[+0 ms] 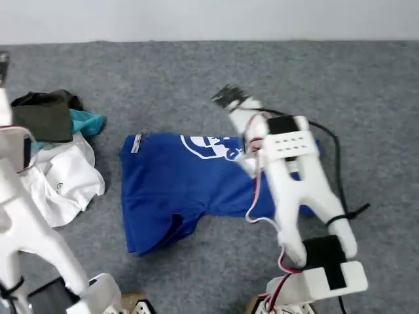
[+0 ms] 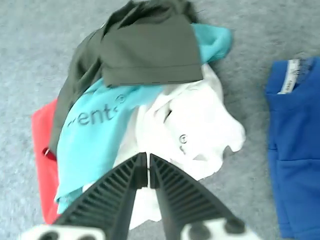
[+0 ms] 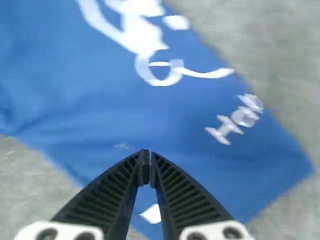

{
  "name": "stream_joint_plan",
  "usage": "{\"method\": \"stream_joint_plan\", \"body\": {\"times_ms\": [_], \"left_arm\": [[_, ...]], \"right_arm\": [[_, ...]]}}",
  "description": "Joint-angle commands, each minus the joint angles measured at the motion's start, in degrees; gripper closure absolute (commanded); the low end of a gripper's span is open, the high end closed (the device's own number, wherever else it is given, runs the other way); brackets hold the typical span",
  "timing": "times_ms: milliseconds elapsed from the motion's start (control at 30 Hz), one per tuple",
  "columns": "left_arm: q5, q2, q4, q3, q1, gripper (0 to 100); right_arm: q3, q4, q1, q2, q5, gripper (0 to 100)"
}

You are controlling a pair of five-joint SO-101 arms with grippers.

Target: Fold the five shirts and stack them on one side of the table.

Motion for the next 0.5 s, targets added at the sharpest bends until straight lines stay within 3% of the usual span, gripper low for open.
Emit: {"method": "stream_joint_plan", "body": {"times_ms": [0,267,467], "left_arm": [[-0.70,-4.04,1.05,0.66,-2.46,98],[-0.62,-9.76,1.05,5.49,-7.30,98],[-0.62,-13.89,0.97,9.10,-8.18,98]], "right_arm": [[-3.52,2.07,-6.99,-3.47,0.44,99.0],[-3.34,-0.40,-22.20,1.36,-5.71,99.0],[-3.52,-6.90,-27.74,8.48,-9.32,99.0]]}}
